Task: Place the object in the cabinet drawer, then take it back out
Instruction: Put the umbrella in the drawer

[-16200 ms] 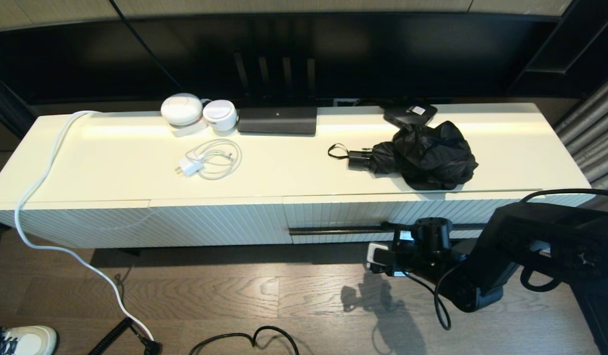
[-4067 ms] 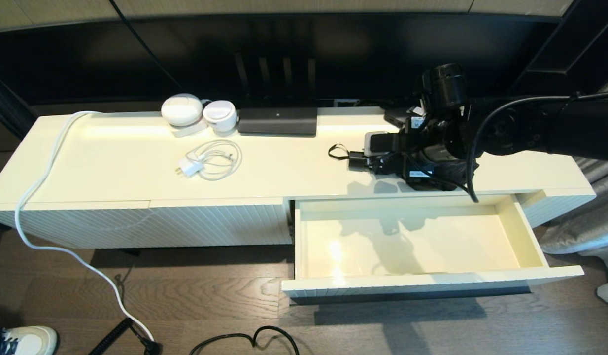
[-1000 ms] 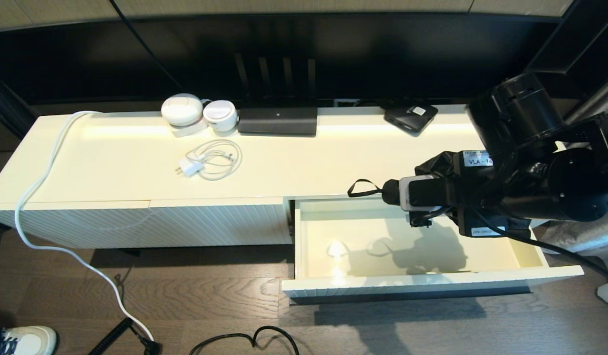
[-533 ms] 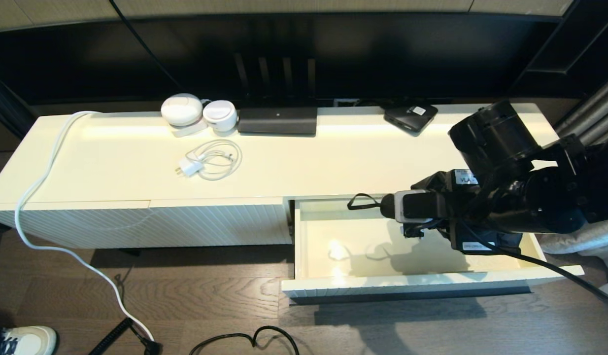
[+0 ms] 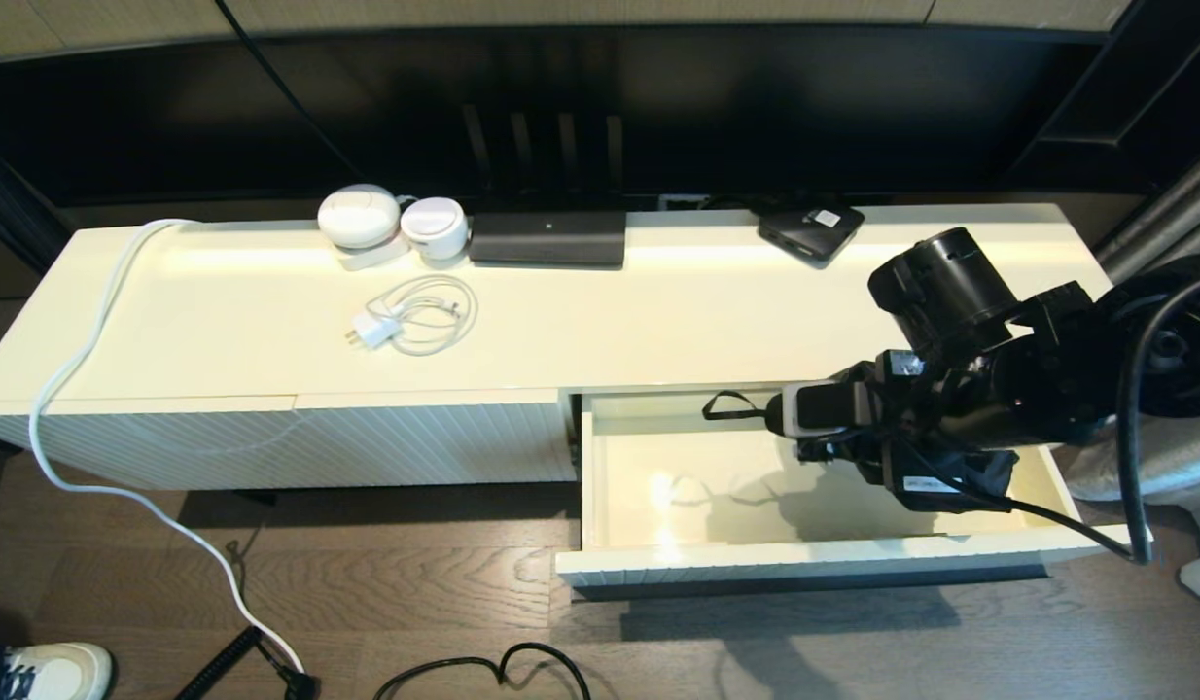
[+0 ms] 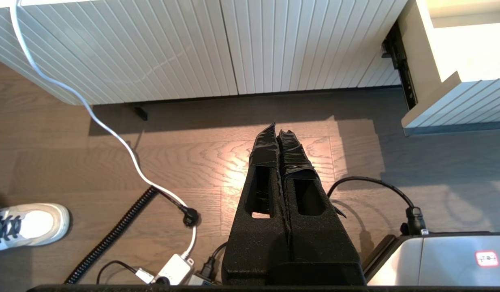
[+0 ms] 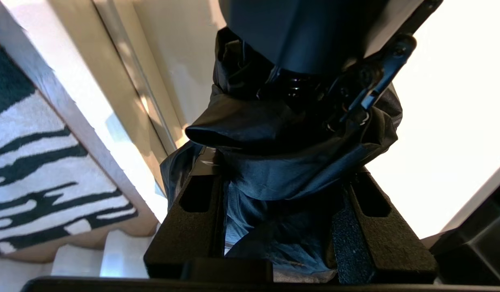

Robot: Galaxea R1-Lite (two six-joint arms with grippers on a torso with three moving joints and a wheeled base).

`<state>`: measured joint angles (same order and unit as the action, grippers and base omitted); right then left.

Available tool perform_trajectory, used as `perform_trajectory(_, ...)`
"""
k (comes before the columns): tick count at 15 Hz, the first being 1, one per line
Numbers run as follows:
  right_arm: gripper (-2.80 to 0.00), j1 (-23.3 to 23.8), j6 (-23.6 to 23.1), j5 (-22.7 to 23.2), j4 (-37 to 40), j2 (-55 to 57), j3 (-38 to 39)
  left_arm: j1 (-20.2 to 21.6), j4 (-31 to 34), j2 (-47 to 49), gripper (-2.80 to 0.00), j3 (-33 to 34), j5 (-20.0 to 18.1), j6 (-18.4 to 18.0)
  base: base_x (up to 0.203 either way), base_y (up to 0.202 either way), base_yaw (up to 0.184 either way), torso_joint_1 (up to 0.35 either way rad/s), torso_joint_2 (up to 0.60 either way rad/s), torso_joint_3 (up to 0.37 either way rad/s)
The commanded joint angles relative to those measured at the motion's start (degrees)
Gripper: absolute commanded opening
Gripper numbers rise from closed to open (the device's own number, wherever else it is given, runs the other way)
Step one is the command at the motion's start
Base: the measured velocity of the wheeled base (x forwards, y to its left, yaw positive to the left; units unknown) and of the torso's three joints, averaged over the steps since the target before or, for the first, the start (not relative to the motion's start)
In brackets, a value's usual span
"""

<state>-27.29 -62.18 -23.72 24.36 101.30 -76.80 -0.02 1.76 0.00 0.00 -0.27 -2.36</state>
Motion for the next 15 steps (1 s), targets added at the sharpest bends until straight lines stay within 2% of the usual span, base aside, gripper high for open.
perform_trajectory(1,-2.80,1.42,-0.61,-0.02,0.08,1.68,-0.03,0.02,0.00,-0.01,-2.80,0.00,0.00,-0.01,0.000,0.000,0.000,0.000,0.00,0.000)
perform_trajectory(5,-2.80,3.39,-0.92,0.45,-2.18,3.28,-0.21,-0.06,0.00,-0.01,-2.80,0.00,0.00,-0.01,0.000,0.000,0.000,0.000,0.00,0.000)
perform_trajectory(11,-2.80,2.07,-0.83,0.95,-6.16,6.54,0.16,0.02,0.00,-0.09,-2.80,0.00,0.00,-0.01,0.000,0.000,0.000,0.000,0.00,0.000)
perform_trajectory(12,-1.16,2.01,-0.92,1.20,-6.19,6.71,0.16,0.02,0.00,-0.08,-2.80,0.00,0.00,-0.01,0.000,0.000,0.000,0.000,0.00,0.000)
perform_trajectory(13,0.00,2.05,-0.85,1.21,-6.40,7.06,0.07,0.01,0.00,-0.09,-2.80,0.00,0.00,-0.01,0.000,0.000,0.000,0.000,0.00,0.000)
perform_trajectory(15,0.00,2.07,-0.57,1.30,-7.22,7.42,-0.11,0.02,0.00,-0.09,-2.80,0.00,0.00,-0.01,0.000,0.000,0.000,0.000,0.00,0.000)
